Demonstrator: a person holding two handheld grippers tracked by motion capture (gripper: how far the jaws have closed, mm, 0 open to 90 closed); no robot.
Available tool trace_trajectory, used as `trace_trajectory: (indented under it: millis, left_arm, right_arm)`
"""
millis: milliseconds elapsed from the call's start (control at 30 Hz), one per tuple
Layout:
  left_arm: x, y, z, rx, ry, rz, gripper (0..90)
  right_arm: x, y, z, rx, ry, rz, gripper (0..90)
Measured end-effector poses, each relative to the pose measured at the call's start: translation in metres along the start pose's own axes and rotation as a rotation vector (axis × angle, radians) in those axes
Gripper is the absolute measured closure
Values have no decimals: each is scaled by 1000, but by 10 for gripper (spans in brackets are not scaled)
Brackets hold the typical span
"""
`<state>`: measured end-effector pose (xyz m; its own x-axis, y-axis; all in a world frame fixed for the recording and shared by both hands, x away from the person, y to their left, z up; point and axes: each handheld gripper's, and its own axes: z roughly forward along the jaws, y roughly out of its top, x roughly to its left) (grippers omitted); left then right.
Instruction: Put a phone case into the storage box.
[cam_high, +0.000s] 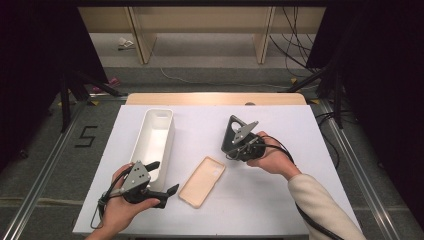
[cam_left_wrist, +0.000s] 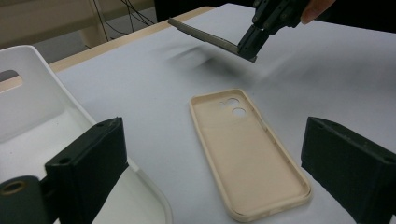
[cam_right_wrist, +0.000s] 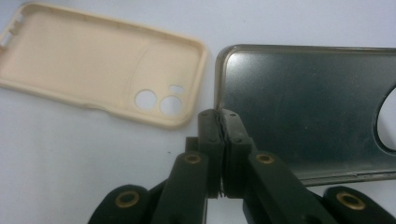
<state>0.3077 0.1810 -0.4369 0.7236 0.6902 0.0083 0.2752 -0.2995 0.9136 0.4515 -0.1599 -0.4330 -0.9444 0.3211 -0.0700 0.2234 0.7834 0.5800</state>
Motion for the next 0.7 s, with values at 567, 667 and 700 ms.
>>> trace_trajectory:
  millis: [567,667,700]
  left_arm:
    - [-3,16,14,17,-19,-31,92]
    - [-1,27,23,40,-29,-38,94]
    - [1,31,27,55,-23,-39,96]
  right_arm:
    - [32,-3,-18,-98,37,-26,890]
    - [39,-2,-19,-109,43,-32,890]
    - [42,-2,-20,-113,46,-34,890]
